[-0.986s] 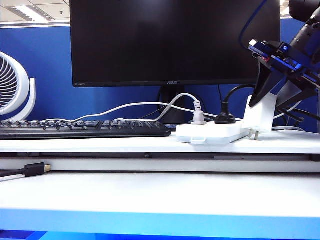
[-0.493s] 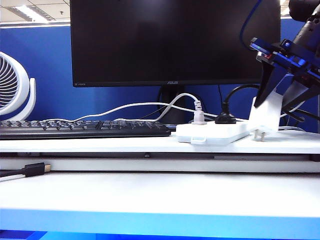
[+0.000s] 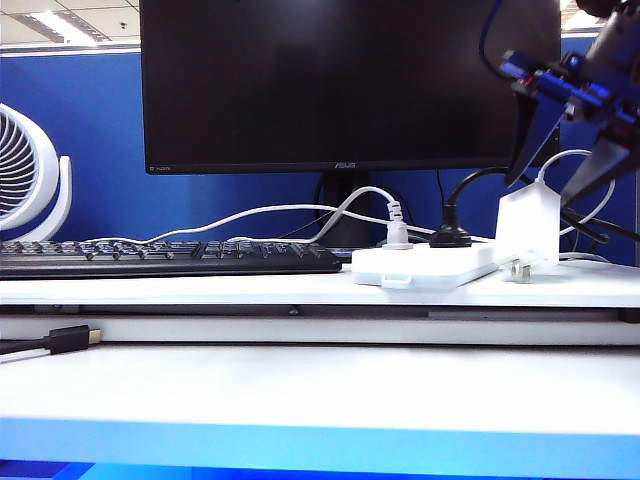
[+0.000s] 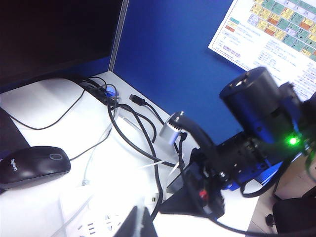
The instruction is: Unplug the white charger from the socket, then place it next to the socket.
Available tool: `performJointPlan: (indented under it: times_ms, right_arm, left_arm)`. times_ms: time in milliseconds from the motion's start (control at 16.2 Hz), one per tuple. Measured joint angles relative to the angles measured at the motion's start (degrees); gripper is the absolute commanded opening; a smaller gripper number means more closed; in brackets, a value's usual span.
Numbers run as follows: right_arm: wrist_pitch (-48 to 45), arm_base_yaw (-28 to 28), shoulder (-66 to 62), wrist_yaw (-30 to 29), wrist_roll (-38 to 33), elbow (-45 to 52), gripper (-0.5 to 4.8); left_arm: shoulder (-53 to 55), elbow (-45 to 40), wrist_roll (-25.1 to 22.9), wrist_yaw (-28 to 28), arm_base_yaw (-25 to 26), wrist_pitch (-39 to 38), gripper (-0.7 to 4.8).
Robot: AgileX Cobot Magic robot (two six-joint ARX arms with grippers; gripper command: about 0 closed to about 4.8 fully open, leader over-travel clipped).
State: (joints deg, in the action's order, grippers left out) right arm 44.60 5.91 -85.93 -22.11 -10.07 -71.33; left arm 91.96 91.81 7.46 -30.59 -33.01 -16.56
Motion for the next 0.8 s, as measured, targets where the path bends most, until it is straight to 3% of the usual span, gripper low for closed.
performJointPlan:
  times_ms: [370,431,493,555,801]
  right_arm:
    - [10.60,0.00,0.17,5.68,4.00,-5.51,2.82]
    - [10.60,0.00,0.57,5.90,4.15,-6.34,2.07]
    - [10.67,0.00,0.94,5.88,4.17,-7.19,0.54]
    - [10.51,0.00,1.18,5.86,4.17,-7.82,-0.11]
    - [11.45,0.55,1.20,5.55,6.91,-7.96,-0.01]
  left_arm:
    - [0.00,0.00,0.00,0.00,-0.02,-0.02,-0.05]
    - [0.00,0.00,0.00,0.00,-0.02,-0.02,-0.05]
    - [0.00,0.00,0.00,0.00,-0.02,0.00,-0.05]
    - [0.00,0.00,0.00,0.00,-0.02,-0.02,-0.05]
    - [0.00,0.00,0.00,0.00,-0.02,0.00,-0.05]
